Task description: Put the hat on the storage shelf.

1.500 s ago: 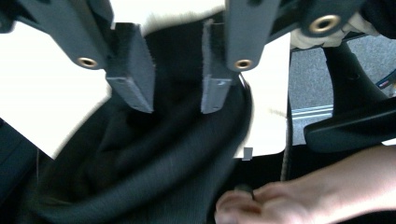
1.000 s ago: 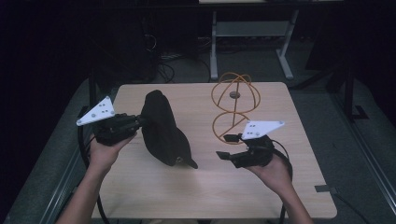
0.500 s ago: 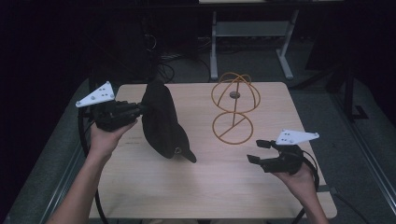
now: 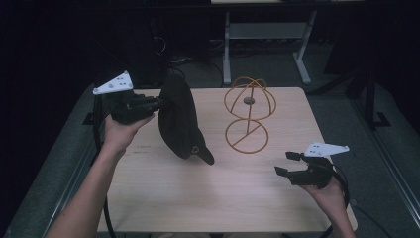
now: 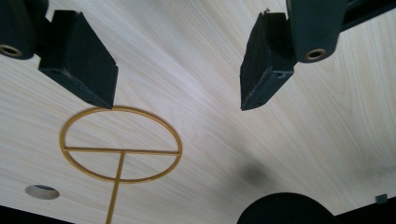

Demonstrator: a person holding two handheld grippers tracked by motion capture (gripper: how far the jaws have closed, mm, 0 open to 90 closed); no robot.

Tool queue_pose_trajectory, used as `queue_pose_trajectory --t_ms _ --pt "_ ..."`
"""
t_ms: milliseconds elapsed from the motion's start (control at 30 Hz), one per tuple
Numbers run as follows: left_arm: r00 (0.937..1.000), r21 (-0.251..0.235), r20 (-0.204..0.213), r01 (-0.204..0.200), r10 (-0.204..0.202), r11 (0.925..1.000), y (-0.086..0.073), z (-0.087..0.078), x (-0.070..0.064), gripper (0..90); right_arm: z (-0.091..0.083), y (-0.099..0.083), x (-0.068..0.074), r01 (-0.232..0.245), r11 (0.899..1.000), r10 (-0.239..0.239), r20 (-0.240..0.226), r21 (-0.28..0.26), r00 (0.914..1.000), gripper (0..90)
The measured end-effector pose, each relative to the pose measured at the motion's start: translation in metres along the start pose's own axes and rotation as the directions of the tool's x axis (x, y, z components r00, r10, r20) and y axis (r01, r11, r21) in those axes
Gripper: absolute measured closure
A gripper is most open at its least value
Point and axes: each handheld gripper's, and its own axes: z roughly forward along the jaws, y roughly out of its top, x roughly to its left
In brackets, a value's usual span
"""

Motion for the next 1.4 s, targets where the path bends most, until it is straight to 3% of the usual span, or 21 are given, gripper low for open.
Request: queue_pose_trajectory --t_ms 200,900,1200,1267,1400 --pt "0.9999 -0.005 0.011 0.01 -0.01 0.9999 0.012 0.012 0.006 84.5 -0.003 -0.006 -0.004 -0.008 1.0 0.008 0.025 0.014 0.9996 25.8" --pt "0.9967 0.015 0.08 -0.016 0.015 0.9998 0.064 0.072 0.017 84.5 -0.016 -0.015 -0.017 -0.045 0.998 0.047 0.069 -0.034 0.9965 25.3" --pt "0.9918 0.054 0.095 -0.091 0.086 0.9944 0.104 0.102 0.01 84.4 -0.022 -0.016 -0.021 -0.056 0.997 0.061 0.086 -0.058 0.9944 23.9" --pt "0.9914 0.057 0.099 -0.092 0.086 0.9942 0.106 0.106 0.009 84.4 -0.022 -0.016 -0.022 -0.06 0.996 0.065 0.087 -0.06 0.9941 23.9" --pt "0.9898 0.065 0.137 -0.049 0.04 0.9967 0.11 0.124 0.01 84.3 -0.025 -0.016 -0.022 -0.067 0.994 0.075 0.1 -0.08 0.9921 24.2"
